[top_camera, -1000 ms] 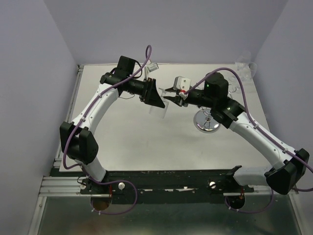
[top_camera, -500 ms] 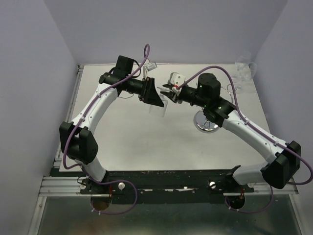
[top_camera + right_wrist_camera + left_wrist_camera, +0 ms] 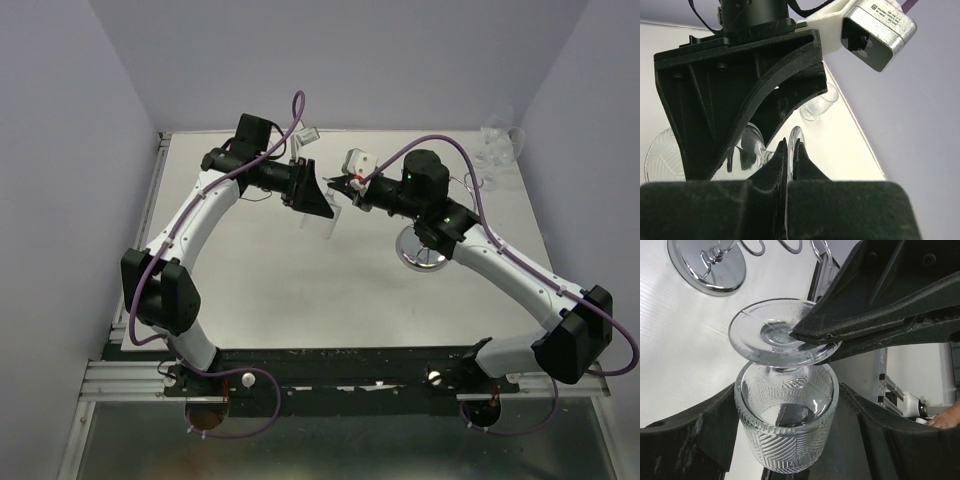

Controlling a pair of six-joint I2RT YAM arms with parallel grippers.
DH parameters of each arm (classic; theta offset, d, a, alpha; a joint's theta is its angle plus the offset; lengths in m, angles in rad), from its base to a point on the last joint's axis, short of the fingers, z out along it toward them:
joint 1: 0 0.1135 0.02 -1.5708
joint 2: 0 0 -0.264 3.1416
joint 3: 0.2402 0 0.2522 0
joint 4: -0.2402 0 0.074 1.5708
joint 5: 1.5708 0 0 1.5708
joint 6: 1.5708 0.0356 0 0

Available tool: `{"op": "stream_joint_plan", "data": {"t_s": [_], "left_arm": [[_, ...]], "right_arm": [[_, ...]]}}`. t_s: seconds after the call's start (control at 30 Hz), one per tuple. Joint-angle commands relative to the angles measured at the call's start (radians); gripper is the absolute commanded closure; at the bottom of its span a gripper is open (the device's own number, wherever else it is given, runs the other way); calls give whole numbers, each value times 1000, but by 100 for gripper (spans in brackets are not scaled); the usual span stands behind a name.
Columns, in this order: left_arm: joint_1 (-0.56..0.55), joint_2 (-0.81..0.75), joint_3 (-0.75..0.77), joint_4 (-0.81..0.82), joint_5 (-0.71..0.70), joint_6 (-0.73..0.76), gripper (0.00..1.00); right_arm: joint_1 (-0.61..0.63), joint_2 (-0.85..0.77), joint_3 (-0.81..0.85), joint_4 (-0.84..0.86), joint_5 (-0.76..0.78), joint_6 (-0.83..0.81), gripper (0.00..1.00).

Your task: Take the wine glass off the wine glass rack

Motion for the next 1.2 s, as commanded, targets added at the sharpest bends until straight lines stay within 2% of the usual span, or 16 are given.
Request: {"op": "stream_joint_plan", "data": {"t_s": [0.0,0.1,0.17,0.3,0.47,0.57,0.67,0.77,0.93,1.03,1.17], "left_arm": [[-7,-59,8,3,-58,54,52],[1,-102,-13,48,-152,68,36],[7,-151,-45,110,-216,61,30],[8,-328,-198,333,-365,73,19],[5,-549,-438,518,-519,223,15],[2,-640,-508,511,-524,378,14],[-1,-697,-551,465,-517,543,14],[-10,-737,-602,482,-543,637,19],[-56,-755,-674,594,-654,734,33],[-76,-766,-710,681,-674,772,38],[-110,-748,-705,683,-680,806,43]], "right_arm": [[2,14,-38,4,48,41,99],[2,5,-63,15,83,82,99],[0,4,-73,26,120,128,99],[-20,7,-74,27,166,269,99],[-61,27,-57,20,168,452,99],[-73,37,-51,20,138,501,99],[-87,43,-43,21,115,577,99],[-101,47,-43,29,73,633,99],[-122,43,-47,46,-55,722,99],[-124,40,-49,44,-99,752,99],[-124,36,-57,46,-116,779,99]]}}
